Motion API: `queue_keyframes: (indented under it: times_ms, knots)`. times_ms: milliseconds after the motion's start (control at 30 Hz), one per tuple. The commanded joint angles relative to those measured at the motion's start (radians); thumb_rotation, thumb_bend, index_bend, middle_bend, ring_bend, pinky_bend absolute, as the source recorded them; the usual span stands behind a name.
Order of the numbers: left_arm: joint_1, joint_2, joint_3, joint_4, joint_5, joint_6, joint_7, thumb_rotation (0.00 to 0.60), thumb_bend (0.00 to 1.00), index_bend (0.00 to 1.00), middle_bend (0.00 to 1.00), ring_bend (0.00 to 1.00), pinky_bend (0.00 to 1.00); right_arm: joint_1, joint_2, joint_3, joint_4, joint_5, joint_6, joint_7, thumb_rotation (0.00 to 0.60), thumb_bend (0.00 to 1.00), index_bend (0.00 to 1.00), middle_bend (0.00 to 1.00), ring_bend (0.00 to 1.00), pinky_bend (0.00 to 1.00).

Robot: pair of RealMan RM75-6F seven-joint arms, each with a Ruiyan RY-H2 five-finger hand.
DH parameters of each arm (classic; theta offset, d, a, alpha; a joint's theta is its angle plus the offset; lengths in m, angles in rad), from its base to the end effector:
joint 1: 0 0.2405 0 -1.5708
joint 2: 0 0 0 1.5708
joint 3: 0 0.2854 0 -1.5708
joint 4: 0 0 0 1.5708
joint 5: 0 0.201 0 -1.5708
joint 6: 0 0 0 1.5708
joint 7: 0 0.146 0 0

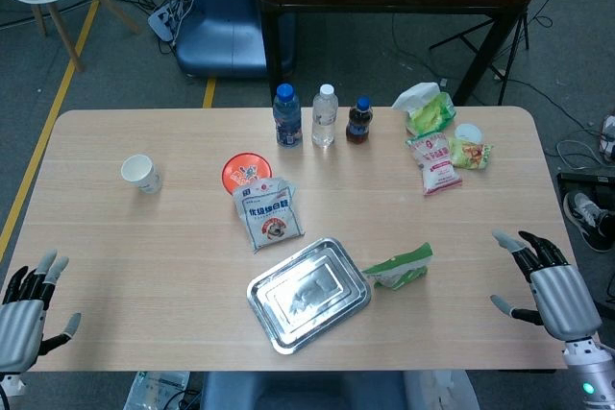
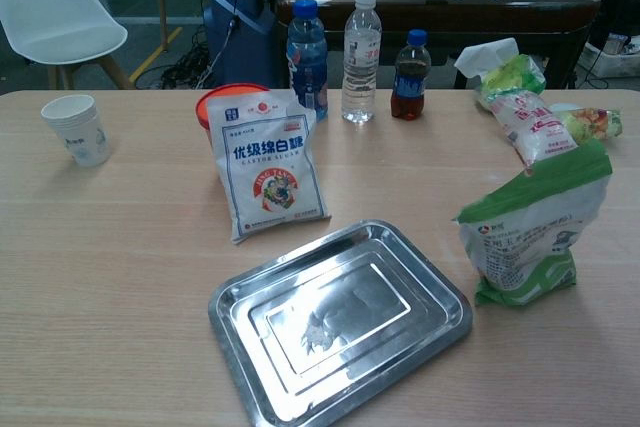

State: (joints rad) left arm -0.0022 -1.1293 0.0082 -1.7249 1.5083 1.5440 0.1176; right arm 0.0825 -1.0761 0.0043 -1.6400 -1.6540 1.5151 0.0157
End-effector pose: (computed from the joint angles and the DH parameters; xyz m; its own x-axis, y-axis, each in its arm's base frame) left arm -0.3250 0.1447 0.1675 0.3921 0.0412 0.9190 0.9174 0.0572 -0.3939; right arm -0.3130 -0.1725 0.1811 0.4051 -0.0192 0.9141 -0.9040 -0.1576 0.3974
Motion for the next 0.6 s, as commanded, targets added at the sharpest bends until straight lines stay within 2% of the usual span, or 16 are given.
queue_keyframes:
  times_ms: [33,267,400,600]
  knots:
    - [0.001,-0.001,0.000,0.003,0.000,-0.001,-0.003,0.600,0.31,0.07,0.00,0.09,0.00,0.000,-0.003,0.000,-0.001,0.005,-0.004,-0.004,0.600,0.08,0.15,0.27,0.13,0.17]
    - [-0.001,0.001,0.002,0.005,0.012,-0.005,-0.013,0.600,0.31,0.07,0.00,0.09,0.00,0.012,0.001,0.006,-0.001,0.023,-0.028,0.003,0.600,0.08,0.15,0.27,0.13,0.17]
    - [-0.001,0.003,0.005,0.002,0.016,-0.007,-0.014,0.600,0.31,0.07,0.00,0.09,0.00,0.042,0.001,0.015,0.012,0.045,-0.083,0.028,0.600,0.08,0.15,0.27,0.14,0.17]
    - [-0.004,0.004,0.008,-0.009,0.021,-0.016,-0.003,0.600,0.31,0.07,0.00,0.09,0.00,0.096,-0.063,0.025,0.081,0.069,-0.170,0.084,0.600,0.08,0.15,0.27,0.14,0.17]
